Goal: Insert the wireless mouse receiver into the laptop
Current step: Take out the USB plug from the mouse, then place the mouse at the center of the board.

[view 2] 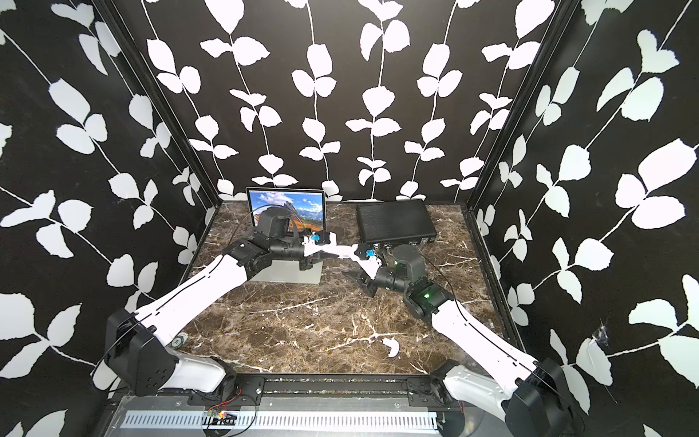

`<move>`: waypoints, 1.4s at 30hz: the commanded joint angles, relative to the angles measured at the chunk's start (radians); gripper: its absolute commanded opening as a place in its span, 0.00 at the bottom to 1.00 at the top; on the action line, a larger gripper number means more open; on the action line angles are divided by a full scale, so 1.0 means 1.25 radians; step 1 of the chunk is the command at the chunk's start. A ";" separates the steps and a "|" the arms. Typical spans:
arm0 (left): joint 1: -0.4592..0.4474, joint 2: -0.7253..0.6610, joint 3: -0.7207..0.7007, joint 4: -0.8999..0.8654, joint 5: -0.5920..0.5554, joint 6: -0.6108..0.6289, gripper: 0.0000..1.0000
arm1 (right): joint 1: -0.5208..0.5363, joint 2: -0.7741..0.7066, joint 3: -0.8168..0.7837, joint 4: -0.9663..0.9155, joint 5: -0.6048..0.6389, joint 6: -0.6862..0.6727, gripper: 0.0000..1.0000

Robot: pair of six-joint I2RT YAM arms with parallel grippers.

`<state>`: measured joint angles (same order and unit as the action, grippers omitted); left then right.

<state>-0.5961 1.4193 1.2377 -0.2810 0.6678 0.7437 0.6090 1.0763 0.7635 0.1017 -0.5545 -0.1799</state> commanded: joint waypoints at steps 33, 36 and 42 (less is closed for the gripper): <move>-0.091 -0.049 -0.169 0.067 -0.067 0.023 0.17 | -0.158 0.112 0.046 -0.047 -0.325 0.387 0.75; -0.111 -0.047 -0.147 0.039 -0.059 0.075 0.17 | -0.141 0.149 0.067 -0.086 -0.370 0.357 0.77; -0.114 -0.061 -0.135 0.022 -0.009 0.178 0.18 | -0.129 0.203 0.104 -0.121 -0.457 0.354 0.77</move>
<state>-0.7368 1.3869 1.0470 -0.2367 0.6136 0.8677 0.4412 1.3190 0.8539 -0.0254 -1.0309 0.2821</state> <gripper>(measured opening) 0.279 0.771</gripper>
